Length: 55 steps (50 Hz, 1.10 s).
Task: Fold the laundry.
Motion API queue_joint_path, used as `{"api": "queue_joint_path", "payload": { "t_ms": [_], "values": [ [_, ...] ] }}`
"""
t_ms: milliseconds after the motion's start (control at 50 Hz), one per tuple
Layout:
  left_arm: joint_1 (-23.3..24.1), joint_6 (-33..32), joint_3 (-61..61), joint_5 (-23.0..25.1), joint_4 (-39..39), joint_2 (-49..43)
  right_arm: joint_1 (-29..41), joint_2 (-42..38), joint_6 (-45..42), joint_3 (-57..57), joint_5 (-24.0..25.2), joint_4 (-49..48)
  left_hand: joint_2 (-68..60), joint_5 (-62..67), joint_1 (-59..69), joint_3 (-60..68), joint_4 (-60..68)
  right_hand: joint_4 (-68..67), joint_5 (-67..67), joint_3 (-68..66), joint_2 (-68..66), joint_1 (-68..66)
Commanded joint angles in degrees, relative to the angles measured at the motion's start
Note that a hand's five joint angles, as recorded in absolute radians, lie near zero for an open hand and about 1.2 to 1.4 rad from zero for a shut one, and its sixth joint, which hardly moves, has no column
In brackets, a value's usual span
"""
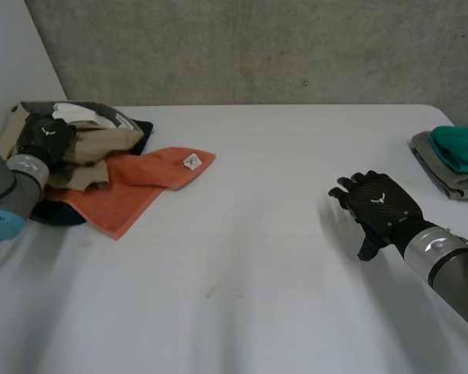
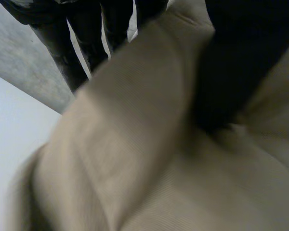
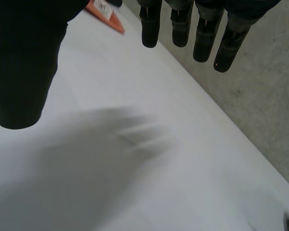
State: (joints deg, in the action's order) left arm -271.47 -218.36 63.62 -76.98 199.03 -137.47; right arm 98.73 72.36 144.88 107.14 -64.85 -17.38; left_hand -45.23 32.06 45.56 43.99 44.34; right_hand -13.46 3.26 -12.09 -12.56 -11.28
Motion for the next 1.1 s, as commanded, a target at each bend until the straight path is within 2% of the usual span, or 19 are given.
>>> {"api": "queue_joint_path", "payload": {
  "t_ms": [20, 100, 180, 260, 280, 300, 360, 380, 460, 500, 520, 540, 660, 720, 800, 900, 980, 1040, 1100],
  "values": [
    [1.6, 3.7, 1.2, -0.5, 8.0, 2.1, -0.4, -0.3, -0.1, 0.1, -0.7, -0.5, -34.8, 37.9, 34.4, 36.0, 35.7, 3.5, -3.3, 2.1, 2.6, 1.3],
    [5.0, 11.6, 4.1, -0.3, 10.0, 10.1, -0.8, -0.3, 0.0, -0.1, -1.0, -0.6, -34.8, 37.9, 34.4, 36.0, 35.7, 3.5, -3.3, 2.1, 2.6, 1.3],
    [10.6, 19.3, 8.4, 0.7, 10.9, 18.2, -2.2, 0.1, 0.7, -0.5, -2.0, -0.8, -34.8, 37.9, 34.4, 36.0, 35.7, 3.5, -3.3, 2.1, 2.6, 1.3],
    [18.0, 25.1, 12.7, 6.2, 10.9, 24.9, -3.3, 1.4, 3.1, -1.3, -5.1, -0.8, -34.8, 37.9, 34.4, 36.0, 35.7, 3.5, -3.3, 2.1, 2.6, 1.3],
    [22.3, 27.0, 15.6, 11.5, 10.9, 26.4, -3.9, 2.2, 4.3, -1.6, -6.2, -0.8, -34.8, 37.9, 34.4, 36.0, 35.7, 3.5, -3.3, 2.1, 2.6, 1.3],
    [24.5, 27.5, 17.1, 14.5, 10.9, 26.5, -4.2, 2.8, 5.0, -1.7, -6.8, -0.8, -34.8, 37.9, 34.4, 36.0, 35.7, 3.5, -3.3, 2.1, 2.6, 1.3],
    [28.3, 27.7, 19.1, 19.4, 10.2, 26.0, -5.4, 3.9, 7.8, -2.1, -8.0, -0.8, -34.8, 37.9, 34.4, 36.0, 35.7, 3.5, -3.3, 2.1, 2.6, 1.3],
    [31.3, 27.6, 20.4, 22.2, 9.9, 25.1, -5.6, 4.0, 8.2, -2.2, -8.1, -0.8, -34.8, 37.9, 34.4, 36.0, 35.7, 3.5, -3.3, 2.1, 2.6, 1.3],
    [37.9, 27.5, 21.5, 24.9, 8.6, 20.2, -6.4, 4.3, 9.1, -2.6, -8.4, -0.8, -31.8, 35.0, 31.5, 33.0, 32.7, 3.5, -3.3, 2.1, 2.6, 1.3],
    [39.3, 27.3, 21.5, 24.8, 7.8, 19.2, -6.6, 4.4, 9.1, -2.8, -8.5, -0.6, -2.3, 5.5, 2.0, 3.6, 3.2, 3.5, -3.3, 2.1, 2.6, 1.3],
    [40.2, 26.9, 21.5, 24.3, 6.6, 19.1, -7.0, 4.5, 9.1, -3.0, -8.5, -0.4, 31.8, -28.6, -32.1, -30.6, -30.9, 3.5, -3.3, 2.1, 2.6, 1.3],
    [40.4, 26.7, 21.5, 24.0, 6.2, 19.4, -7.1, 4.5, 9.1, -3.3, -8.5, -0.3, 35.2, -32.1, -35.6, -34.0, -34.3, 3.5, -3.3, 2.1, 2.6, 1.3],
    [40.1, 26.4, 21.7, 18.2, 3.7, 24.7, -7.2, 4.8, 9.0, -4.7, -8.1, 0.8, 35.2, -32.1, -35.6, -34.0, -34.3, 3.5, -3.3, 2.1, 2.6, 1.3],
    [39.3, 26.7, 22.4, 12.9, 2.5, 28.9, -7.1, 5.7, 8.7, -5.4, -7.8, 1.9, 35.2, -32.1, -35.6, -34.0, -34.3, 3.5, -3.3, 2.1, 2.6, 1.3],
    [36.9, 26.6, 25.2, 5.8, 0.5, 32.8, -6.6, 8.2, 8.0, -6.3, -7.0, 6.7, 35.0, -31.8, -35.3, -33.8, -34.1, 3.5, -3.3, 2.1, 2.6, 1.3],
    [34.2, 26.1, 30.3, -2.7, -2.0, 35.9, -6.0, 11.1, 6.7, -8.5, -4.7, 20.7, 33.7, -30.5, -34.0, -32.4, -32.8, 3.5, -3.3, 2.1, 2.6, 1.3],
    [32.4, 25.8, 32.1, -5.3, -3.0, 34.8, -4.7, 13.0, 6.7, -9.7, -3.1, 31.2, 33.7, -30.5, -34.0, -32.4, -32.8, 3.5, -3.3, 2.1, 2.6, 1.3],
    [31.0, 25.6, 31.5, -5.2, -3.6, 30.4, -2.7, 12.8, 7.6, -10.0, -2.1, 36.5, 33.3, -30.2, -33.7, -32.1, -32.4, 3.5, -3.3, 2.1, 2.6, 1.3],
    [29.8, 24.3, 30.0, -4.9, -3.6, 26.3, 0.7, 12.4, 9.0, -10.9, -2.5, 37.5, 32.8, -29.7, -33.2, -31.6, -31.9, 3.5, -3.3, 2.1, 2.6, 1.3]
  ]
}}
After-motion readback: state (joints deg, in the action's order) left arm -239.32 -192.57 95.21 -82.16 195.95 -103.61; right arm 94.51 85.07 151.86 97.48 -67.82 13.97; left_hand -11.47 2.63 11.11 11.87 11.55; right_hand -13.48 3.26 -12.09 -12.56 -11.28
